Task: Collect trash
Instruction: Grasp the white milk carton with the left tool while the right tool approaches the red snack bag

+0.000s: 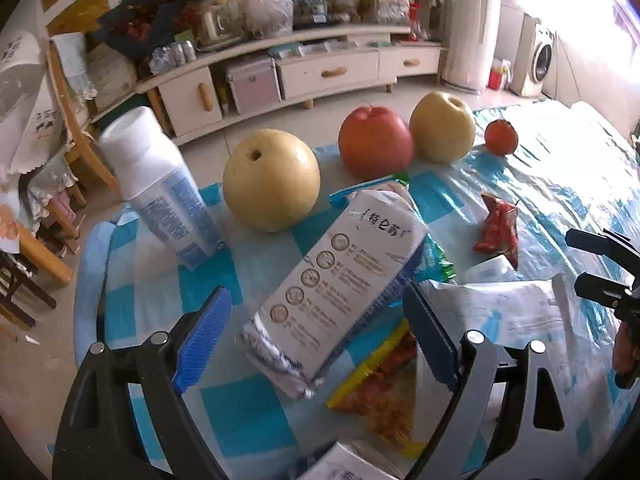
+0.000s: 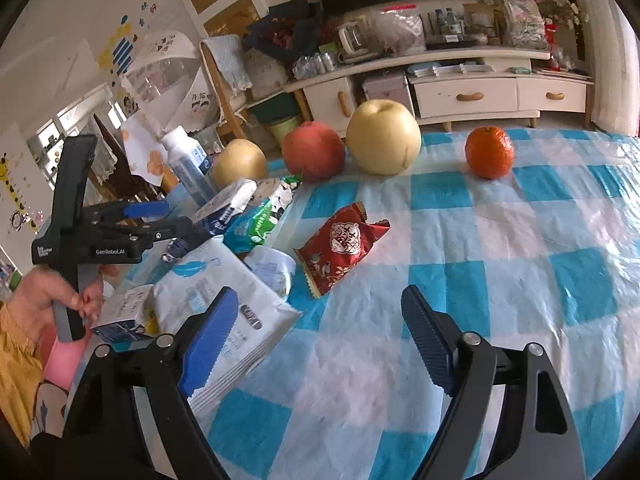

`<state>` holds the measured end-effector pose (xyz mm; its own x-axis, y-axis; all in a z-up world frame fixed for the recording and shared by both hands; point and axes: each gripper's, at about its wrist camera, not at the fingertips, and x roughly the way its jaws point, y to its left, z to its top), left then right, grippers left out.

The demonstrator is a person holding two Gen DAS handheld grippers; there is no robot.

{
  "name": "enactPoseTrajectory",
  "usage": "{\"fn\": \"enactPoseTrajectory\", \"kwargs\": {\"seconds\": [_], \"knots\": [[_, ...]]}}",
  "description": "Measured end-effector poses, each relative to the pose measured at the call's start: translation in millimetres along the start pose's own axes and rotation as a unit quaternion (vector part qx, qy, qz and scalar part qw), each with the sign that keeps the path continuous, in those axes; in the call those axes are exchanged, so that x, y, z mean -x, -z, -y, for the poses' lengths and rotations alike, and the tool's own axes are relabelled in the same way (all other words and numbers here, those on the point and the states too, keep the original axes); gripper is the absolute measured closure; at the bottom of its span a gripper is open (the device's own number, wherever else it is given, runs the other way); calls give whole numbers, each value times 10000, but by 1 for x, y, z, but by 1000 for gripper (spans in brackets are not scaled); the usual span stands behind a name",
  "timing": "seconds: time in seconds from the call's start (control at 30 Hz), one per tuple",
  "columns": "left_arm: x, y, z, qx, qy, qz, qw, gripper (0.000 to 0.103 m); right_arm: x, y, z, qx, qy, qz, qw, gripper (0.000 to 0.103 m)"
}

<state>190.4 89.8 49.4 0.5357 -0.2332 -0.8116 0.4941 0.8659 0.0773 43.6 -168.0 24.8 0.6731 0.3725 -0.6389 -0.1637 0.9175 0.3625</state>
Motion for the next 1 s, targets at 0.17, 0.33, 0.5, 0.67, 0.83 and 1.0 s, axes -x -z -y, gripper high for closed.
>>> {"fn": "enactPoseTrajectory", "kwargs": {"seconds": [0.17,0.33,0.5,0.67,0.83,1.0], "knots": [[-17,-10,-1,-196,245,-230,9992,15,-7,1,9,-101,-49,-143,9998,20],[-35,-9,13,-535,333,-476,9969,15,-3,-1,11,-130,-101,-113,9998,20],[-32,-9,23,-507,550,-438,9962,19,0,-3,12,-104,-66,-68,9999,20],[-22,-2,44,-534,763,-450,9946,19,4,-8,16,-132,1,-15,9999,20],[-9,16,88,-756,1030,-548,9903,21,12,-11,23,-251,34,76,9996,20],[5,28,111,-510,1119,-436,9915,38,13,-12,31,-321,82,2,9995,20]]}}
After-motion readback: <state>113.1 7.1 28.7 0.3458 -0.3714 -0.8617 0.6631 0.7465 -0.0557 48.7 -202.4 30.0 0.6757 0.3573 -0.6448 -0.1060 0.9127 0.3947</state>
